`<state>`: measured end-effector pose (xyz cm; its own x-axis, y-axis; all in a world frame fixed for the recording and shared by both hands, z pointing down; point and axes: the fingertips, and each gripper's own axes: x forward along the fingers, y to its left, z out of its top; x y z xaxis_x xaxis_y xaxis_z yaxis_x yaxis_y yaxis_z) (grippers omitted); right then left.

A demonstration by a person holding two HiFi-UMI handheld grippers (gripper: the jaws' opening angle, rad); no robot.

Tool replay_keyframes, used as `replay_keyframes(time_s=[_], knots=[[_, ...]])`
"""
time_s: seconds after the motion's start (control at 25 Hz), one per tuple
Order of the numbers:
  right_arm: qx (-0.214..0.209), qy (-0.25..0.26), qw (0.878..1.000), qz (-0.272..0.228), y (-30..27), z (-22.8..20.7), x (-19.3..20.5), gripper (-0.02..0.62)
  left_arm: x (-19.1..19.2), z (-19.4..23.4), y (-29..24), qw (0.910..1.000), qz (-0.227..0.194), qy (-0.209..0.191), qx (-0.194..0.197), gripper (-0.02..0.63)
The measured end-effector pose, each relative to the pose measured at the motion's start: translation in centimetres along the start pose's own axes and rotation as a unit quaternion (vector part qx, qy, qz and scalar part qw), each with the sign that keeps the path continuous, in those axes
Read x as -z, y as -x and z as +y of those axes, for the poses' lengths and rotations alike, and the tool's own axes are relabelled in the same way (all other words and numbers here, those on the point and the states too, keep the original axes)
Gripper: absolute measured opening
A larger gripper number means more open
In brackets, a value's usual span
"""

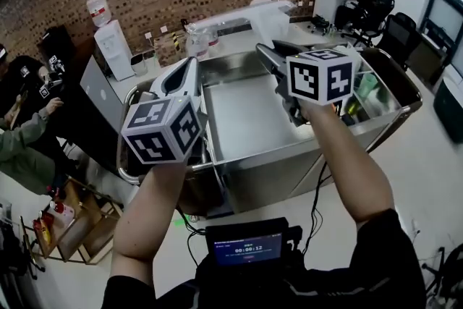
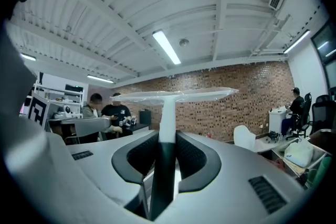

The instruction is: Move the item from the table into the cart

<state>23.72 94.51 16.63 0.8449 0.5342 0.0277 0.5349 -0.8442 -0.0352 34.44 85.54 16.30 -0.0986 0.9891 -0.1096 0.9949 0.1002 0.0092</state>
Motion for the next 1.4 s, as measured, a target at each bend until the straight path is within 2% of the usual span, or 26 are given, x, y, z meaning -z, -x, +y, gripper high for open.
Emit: replay_keyframes(time_s=[0.2,0.44,0.6,0.72,0.84,0.96,1.12,1.28,1.4], knots=[[0.035,-0.003,0.999,0.039,-6.6,-3.3,1.0,0.078,0.9,3.4,-5.0,0.9998,0.014,0.001,0.014,0.0],[0.084,-0.025,0.99,0.113,-14.2,-7.7,7.1,0.078,6.0,7.5,-11.3,0.9981,0.056,0.015,0.02,0.0],[0.091,-0.033,0.982,0.164,-17.5,-10.2,11.7,0.078,9.6,8.7,-14.6,0.9954,0.091,0.03,0.007,0.0],[0.094,-0.043,0.977,0.187,-18.9,-12.6,14.0,0.078,11.3,9.4,-16.6,0.9939,0.108,0.021,-0.012,0.0],[0.097,-0.051,0.971,0.211,-20.3,-15.0,16.2,0.078,12.7,9.8,-18.6,0.9926,0.116,0.018,-0.031,0.0],[0.1,-0.07,0.965,0.233,-21.8,-16.7,18.7,0.078,14.4,10.1,-20.2,0.9906,0.122,0.033,-0.052,0.0],[0.107,-0.087,0.957,0.255,-23.2,-18.5,21.7,0.078,17.4,10.1,-22.3,0.9866,0.15,0.032,-0.056,0.0],[0.109,-0.07,0.949,0.288,-24.1,-19.8,24.2,0.078,19.2,10.2,-24.0,0.9861,0.157,0.032,-0.043,0.0],[0.104,-0.077,0.944,0.304,-24.9,-19.8,26.2,0.078,20.4,10.5,-24.5,0.9852,0.163,0.032,-0.042,0.002]])
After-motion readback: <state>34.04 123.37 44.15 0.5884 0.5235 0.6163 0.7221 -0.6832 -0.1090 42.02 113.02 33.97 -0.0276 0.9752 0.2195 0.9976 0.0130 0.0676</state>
